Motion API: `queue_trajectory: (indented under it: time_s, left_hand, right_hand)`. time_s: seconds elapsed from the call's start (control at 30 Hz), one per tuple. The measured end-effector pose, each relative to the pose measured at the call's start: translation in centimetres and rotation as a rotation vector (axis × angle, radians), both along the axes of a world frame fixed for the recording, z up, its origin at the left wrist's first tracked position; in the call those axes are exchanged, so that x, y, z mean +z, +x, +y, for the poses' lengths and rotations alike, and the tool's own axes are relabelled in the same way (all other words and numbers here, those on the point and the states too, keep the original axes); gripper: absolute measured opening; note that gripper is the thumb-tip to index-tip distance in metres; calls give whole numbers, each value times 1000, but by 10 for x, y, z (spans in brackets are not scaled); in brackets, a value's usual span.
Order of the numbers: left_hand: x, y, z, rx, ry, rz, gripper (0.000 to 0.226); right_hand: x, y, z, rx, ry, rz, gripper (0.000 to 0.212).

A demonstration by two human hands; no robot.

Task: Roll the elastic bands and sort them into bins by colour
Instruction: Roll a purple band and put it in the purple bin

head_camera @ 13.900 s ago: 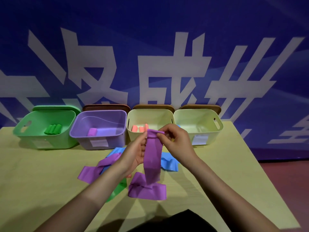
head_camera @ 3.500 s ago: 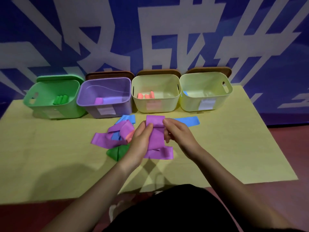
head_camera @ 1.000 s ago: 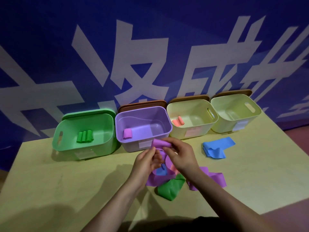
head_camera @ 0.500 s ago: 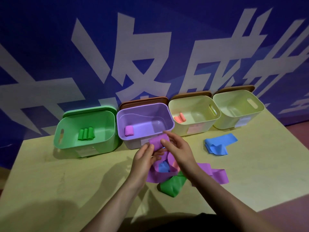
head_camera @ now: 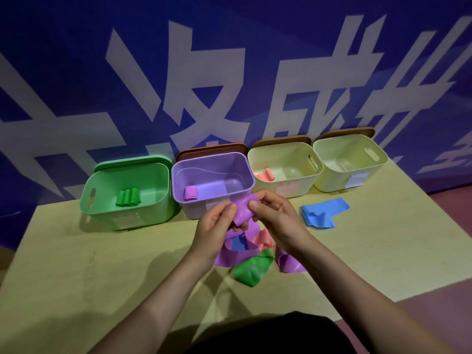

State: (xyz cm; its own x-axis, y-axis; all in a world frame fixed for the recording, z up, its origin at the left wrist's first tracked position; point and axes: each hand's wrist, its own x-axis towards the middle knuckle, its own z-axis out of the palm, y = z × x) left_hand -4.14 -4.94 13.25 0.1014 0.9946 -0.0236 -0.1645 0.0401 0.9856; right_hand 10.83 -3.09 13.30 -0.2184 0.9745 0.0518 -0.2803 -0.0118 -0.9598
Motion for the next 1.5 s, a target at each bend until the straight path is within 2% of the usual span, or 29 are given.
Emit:
queue_trajectory:
  time_s: [0.1, 0.23, 0.33, 0.47, 0.63, 0.8, 0.9, 1.0, 1.13, 1.3, 1.43, 1.5]
  left_hand:
    - [-3, 14, -6, 61, -20, -61, 24]
    - [-12, 31, -7, 203, -99, -102, 21]
    - [-11, 37, -6, 236, -174, -171, 26]
    - [-15, 35, 0, 141, -246, -155, 24]
    - [-14, 26, 19, 133, -145, -34, 22]
    - [-11, 25, 28, 104, -140, -63, 21]
    - [-14, 19, 37, 25, -181, -123, 19]
    - [-19, 16, 45, -3, -265, -263, 20]
    - [-28, 10, 52, 10, -326, -328, 22]
    - [-40, 2, 66, 33, -377, -394, 25]
    - [-46, -12, 90, 112, -395, -470, 23]
    - [-52, -24, 102, 169, -380, -404, 21]
  right_hand:
    - [-1, 0, -1, -9, -73, 131, 20]
    - [-3, -2, 0, -57, -152, 167, 30]
    - [-3, 3, 1, -44, -104, 54, 21]
    - [5, 16, 7, -68, -32, -147, 11]
    - [3, 25, 22, -58, 1, -283, 15]
    - [-2, 24, 38, -35, -26, -252, 19]
    - [-9, 18, 44, -12, -83, -160, 10]
    - [-18, 10, 49, -47, -132, -84, 27]
    - [-25, 1, 56, -66, 38, -321, 23]
    - [-31, -13, 70, -12, 125, -420, 11]
    - [-35, -33, 95, -27, 245, -567, 14]
    - [-39, -43, 111, -6, 198, -577, 7]
